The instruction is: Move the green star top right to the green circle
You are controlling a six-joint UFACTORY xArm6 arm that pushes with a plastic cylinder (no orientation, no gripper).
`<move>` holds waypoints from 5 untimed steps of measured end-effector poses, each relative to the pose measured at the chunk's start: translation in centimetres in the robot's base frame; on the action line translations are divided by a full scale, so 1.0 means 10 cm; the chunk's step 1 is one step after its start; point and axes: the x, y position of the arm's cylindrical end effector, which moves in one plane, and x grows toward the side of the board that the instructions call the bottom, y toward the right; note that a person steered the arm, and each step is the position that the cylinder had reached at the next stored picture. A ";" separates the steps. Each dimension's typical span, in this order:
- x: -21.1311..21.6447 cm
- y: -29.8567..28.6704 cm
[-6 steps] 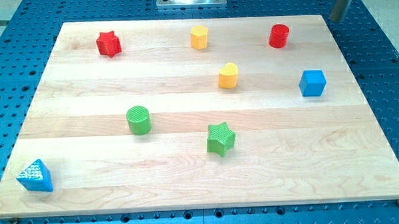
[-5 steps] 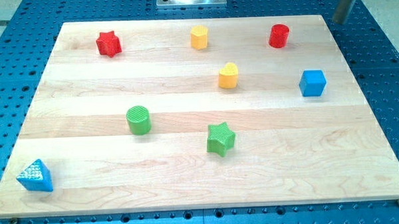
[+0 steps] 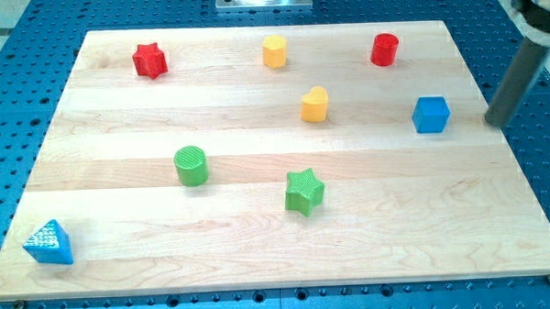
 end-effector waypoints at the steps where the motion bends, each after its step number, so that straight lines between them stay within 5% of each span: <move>1: 0.94 -0.74; 2: 1.27 -1.58; 5: 0.60 -3.43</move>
